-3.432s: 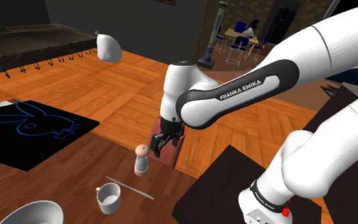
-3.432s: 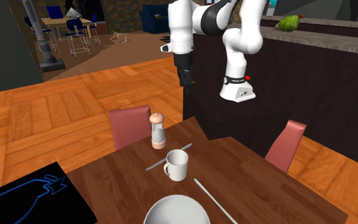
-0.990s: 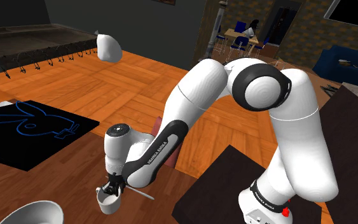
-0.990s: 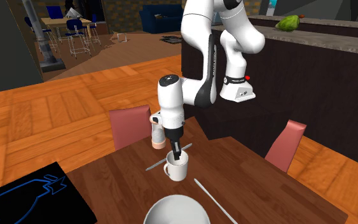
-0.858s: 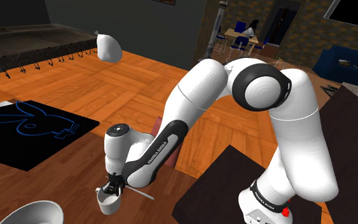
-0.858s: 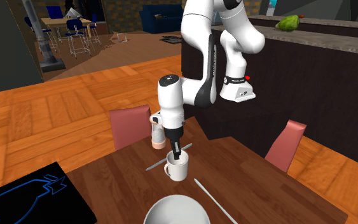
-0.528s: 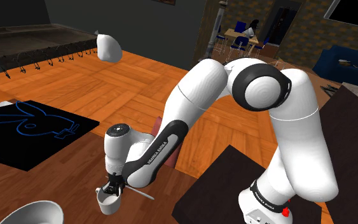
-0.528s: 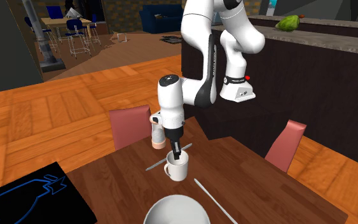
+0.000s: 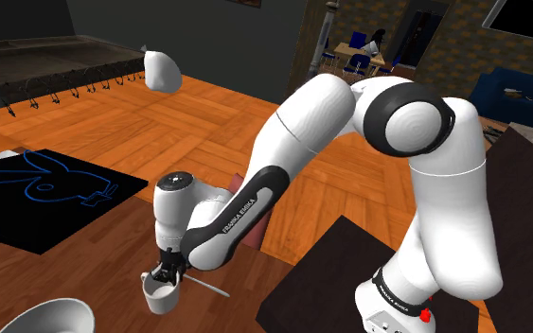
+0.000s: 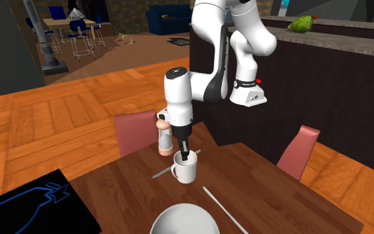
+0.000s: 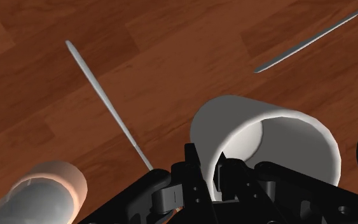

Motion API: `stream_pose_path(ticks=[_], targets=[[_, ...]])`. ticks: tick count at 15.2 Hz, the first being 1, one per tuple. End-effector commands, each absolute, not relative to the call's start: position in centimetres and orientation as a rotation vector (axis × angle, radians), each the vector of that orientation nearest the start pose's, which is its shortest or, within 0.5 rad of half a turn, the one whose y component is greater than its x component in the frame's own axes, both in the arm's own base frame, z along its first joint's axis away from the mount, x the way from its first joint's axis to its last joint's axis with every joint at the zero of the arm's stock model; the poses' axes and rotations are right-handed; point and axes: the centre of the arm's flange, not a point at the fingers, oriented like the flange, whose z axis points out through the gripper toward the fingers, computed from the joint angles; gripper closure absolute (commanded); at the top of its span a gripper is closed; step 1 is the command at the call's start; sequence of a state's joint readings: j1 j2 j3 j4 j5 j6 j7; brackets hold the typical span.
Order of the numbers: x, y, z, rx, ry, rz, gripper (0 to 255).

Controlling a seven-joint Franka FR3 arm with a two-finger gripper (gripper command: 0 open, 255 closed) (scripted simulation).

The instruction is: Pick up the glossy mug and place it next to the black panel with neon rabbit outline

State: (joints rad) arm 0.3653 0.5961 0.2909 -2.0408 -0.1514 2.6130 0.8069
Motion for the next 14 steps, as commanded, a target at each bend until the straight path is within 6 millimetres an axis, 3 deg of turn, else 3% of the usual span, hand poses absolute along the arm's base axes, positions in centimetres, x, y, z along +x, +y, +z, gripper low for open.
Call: stream_pose_path(ticks=[1, 14], targets=[[46.8, 36.5, 16.9, -3.070, 0.104, 0.078, 255], [46.8, 36.5, 23.8, -3.070, 0.104, 0.078, 255]])
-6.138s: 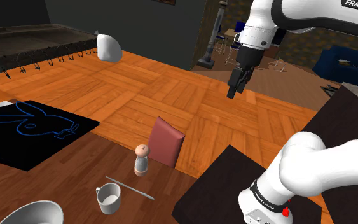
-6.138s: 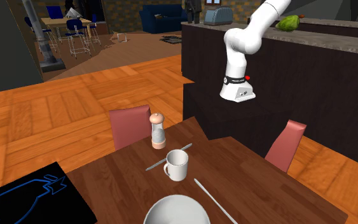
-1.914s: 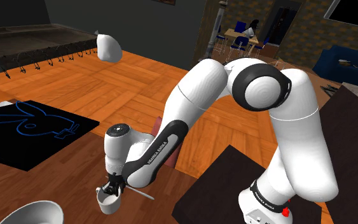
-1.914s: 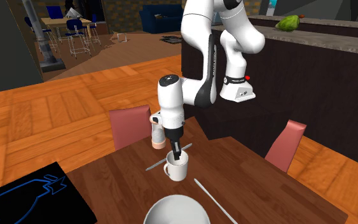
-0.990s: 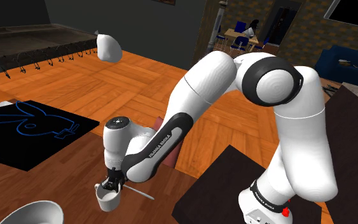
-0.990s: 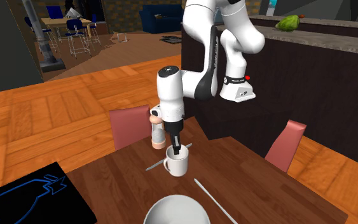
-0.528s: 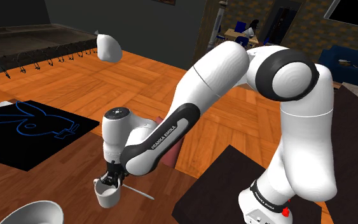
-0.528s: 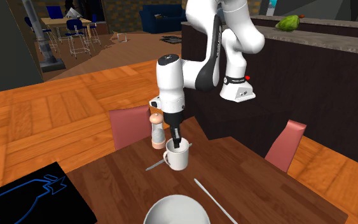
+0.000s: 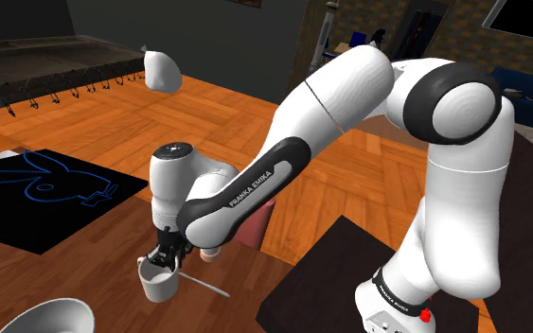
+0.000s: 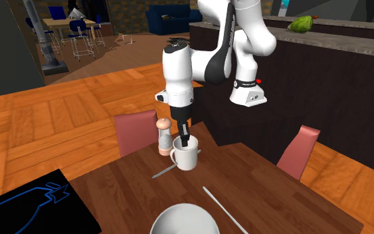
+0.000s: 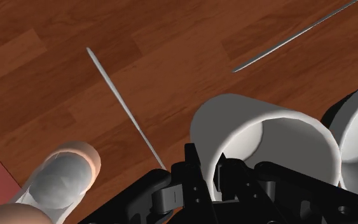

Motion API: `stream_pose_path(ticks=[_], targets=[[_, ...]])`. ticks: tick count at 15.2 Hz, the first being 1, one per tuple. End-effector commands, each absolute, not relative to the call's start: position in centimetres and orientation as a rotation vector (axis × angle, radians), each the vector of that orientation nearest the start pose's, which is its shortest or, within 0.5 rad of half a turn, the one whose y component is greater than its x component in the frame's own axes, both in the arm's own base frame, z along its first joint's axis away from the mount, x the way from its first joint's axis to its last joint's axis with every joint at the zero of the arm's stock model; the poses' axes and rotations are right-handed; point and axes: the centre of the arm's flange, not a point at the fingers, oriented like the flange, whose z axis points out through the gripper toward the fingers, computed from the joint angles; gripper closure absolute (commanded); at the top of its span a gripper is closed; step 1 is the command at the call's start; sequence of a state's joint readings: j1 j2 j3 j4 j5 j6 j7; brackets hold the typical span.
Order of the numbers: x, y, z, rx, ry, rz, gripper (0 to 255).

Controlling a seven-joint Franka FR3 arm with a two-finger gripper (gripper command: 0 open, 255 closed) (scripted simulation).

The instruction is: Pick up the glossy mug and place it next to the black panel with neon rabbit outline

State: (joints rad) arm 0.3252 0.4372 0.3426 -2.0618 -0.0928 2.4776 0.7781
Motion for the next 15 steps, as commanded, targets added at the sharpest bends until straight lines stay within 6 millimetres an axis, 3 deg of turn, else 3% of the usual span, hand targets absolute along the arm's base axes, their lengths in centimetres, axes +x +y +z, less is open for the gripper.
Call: stream_pose_path(ticks=[1, 15], targets=[[46.8, 36.5, 24.3, -3.070, 0.104, 0.078, 255], [46.8, 36.5, 31.7, -3.070, 0.104, 0.078, 255]])
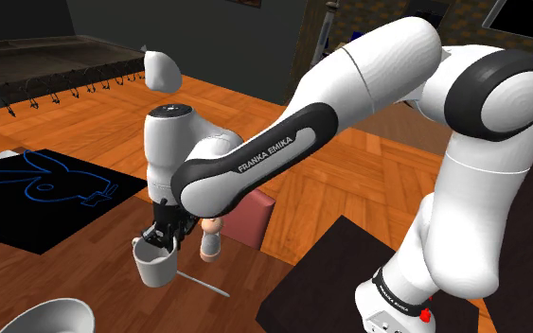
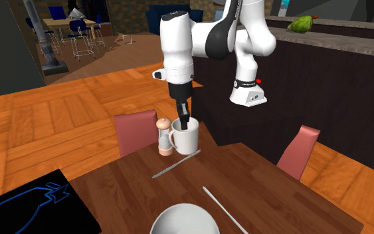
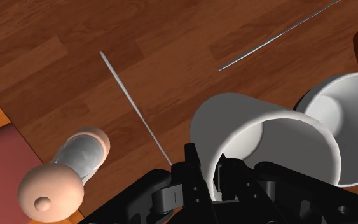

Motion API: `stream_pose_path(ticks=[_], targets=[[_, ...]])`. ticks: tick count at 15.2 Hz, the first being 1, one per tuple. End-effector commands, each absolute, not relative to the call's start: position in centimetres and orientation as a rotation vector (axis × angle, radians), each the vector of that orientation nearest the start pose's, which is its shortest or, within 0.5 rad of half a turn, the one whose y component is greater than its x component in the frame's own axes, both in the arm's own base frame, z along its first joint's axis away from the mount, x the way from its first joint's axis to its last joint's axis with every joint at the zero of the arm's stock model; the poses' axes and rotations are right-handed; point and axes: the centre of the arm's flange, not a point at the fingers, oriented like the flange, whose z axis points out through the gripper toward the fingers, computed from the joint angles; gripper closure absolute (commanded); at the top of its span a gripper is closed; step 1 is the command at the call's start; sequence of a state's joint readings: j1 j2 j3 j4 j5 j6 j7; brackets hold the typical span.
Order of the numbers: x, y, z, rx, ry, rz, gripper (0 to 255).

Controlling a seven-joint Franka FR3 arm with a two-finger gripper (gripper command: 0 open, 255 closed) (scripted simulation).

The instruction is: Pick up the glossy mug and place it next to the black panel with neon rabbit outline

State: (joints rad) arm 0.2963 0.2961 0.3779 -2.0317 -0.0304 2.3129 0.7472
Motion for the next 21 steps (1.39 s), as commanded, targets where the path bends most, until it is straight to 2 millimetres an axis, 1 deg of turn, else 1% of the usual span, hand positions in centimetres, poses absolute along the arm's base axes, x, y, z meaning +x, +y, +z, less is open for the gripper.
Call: stream_pose_path(ticks=[1, 11, 21], targets=[[46.8, 36.5, 32.2, -3.070, 0.104, 0.078, 255], [46.8, 36.5, 37.4, -3.070, 0.104, 0.078, 255], [60.0, 36.0, 37.4, -3.070, 0.104, 0.078, 255]])
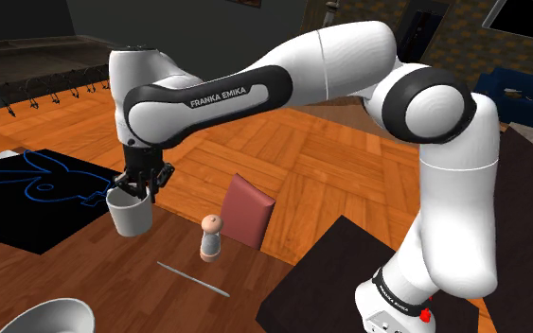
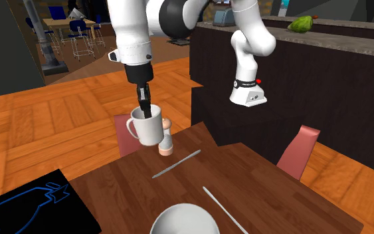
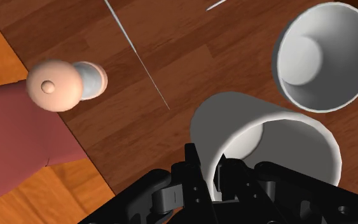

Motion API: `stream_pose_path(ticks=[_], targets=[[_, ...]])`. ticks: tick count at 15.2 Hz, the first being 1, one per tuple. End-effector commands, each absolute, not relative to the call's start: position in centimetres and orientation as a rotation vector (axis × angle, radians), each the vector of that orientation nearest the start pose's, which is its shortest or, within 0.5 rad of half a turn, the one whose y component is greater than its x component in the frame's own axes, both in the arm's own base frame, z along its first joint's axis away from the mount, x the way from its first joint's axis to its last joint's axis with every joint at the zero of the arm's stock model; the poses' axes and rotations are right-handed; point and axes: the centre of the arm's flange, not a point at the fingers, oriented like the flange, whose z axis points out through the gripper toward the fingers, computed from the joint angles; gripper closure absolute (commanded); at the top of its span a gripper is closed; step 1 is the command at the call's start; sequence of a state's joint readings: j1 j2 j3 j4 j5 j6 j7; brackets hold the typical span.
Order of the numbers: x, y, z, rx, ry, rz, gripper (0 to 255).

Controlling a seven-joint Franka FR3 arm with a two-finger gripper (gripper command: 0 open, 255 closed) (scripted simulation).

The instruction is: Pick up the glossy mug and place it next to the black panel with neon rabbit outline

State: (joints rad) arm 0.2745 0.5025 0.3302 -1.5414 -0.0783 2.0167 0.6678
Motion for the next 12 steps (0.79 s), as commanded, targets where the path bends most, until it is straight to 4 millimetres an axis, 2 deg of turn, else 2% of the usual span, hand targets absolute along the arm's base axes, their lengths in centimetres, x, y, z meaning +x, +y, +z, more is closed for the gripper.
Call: stream_pose_path(ticks=[1, 5, 12], targets=[[61.4, 36.0, 37.4, -3.070, 0.104, 0.078, 255], [66.6, 35.8, 37.4, -3.070, 0.104, 0.078, 255], [66.6, 35.8, 33.7, -3.070, 0.104, 0.078, 255]])
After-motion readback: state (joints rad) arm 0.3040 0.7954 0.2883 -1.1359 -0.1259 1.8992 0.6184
